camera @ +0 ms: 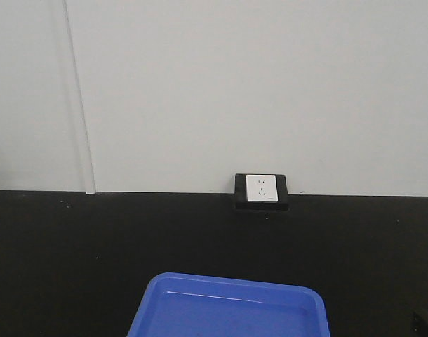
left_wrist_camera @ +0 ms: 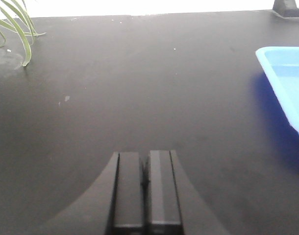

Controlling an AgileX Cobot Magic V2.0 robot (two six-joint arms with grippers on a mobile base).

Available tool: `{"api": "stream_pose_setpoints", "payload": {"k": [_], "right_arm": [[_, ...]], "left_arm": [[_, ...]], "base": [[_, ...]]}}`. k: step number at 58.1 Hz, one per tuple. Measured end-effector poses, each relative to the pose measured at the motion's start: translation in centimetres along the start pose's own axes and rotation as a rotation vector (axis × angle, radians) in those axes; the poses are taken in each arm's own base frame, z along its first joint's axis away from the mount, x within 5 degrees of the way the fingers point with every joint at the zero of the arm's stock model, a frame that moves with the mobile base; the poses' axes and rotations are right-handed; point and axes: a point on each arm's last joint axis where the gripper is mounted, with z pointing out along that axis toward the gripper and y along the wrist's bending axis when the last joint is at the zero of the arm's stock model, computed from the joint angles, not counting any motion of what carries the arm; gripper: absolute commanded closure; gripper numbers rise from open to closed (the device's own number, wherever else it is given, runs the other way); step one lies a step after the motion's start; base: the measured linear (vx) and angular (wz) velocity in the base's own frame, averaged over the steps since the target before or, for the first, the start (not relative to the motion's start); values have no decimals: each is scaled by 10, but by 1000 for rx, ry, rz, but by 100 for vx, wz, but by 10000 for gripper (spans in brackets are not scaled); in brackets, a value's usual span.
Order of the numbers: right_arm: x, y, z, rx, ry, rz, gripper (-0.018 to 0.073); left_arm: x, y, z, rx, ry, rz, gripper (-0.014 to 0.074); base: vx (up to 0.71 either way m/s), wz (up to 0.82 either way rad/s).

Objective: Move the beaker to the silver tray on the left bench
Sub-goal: 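Lift the beaker out of the blue tray with the right gripper, then back the base away from the bench holding the beaker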

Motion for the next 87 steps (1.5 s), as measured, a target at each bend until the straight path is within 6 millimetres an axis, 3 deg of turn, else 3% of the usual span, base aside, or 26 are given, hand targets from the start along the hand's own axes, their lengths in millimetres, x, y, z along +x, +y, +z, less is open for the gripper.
{"api": "stream_pose_setpoints", "payload": {"k": [87], "right_arm": [[0, 0, 0, 0, 0, 0, 567]], "left_arm": [[0, 0, 0, 0, 0, 0, 595]], "base": [[-15, -6]]}}
